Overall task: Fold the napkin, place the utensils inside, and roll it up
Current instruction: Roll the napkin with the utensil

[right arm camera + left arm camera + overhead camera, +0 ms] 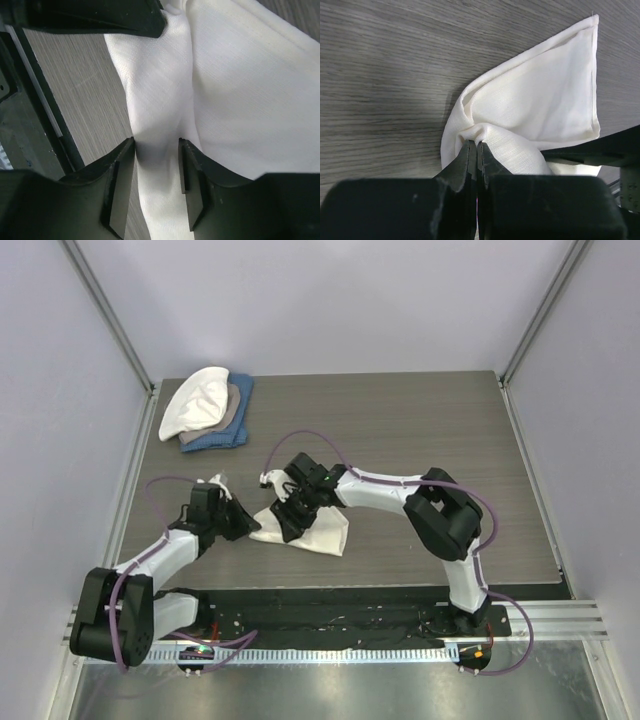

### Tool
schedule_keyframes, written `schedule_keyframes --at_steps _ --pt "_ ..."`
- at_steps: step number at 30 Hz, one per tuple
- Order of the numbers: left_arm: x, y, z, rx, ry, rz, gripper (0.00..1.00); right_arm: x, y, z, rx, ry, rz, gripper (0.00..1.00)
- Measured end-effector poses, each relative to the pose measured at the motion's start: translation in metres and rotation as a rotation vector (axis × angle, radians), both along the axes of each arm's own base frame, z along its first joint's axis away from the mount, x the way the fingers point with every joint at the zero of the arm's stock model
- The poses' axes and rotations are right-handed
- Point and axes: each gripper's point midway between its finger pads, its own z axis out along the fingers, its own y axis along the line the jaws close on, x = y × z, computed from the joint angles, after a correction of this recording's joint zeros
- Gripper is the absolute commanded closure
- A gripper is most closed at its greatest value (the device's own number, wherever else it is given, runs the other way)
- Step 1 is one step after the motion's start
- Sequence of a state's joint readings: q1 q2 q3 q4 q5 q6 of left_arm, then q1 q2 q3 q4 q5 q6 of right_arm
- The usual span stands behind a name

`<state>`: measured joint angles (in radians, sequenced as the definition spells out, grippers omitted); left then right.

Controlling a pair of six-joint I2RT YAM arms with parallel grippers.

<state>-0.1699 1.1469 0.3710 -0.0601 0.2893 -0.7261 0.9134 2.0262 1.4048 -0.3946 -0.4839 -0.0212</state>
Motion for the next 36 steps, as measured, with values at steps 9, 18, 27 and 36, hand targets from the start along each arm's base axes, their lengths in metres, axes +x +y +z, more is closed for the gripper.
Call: schedule_keyframes --at_steps 9,18,27,36 --pt "0.003 -0.001 0.0 0.005 0.039 -0.004 1.0 -0.001 -0.013 0.053 0.039 -0.331 0.002 0.23" --pt "0.003 -0.001 0.0 0.008 0.062 -0.005 1.0 -0.01 -0.008 0.036 -0.03 -0.616 0.058 0.23" --pt "0.003 -0.002 0.0 0.008 0.067 -0.008 1.0 0.007 -0.011 0.008 -0.118 -0.695 0.064 0.26" --pt "0.004 -0.002 0.002 0.009 0.063 -0.016 0.68 0.012 -0.013 -0.01 -0.127 -0.604 0.068 0.69"
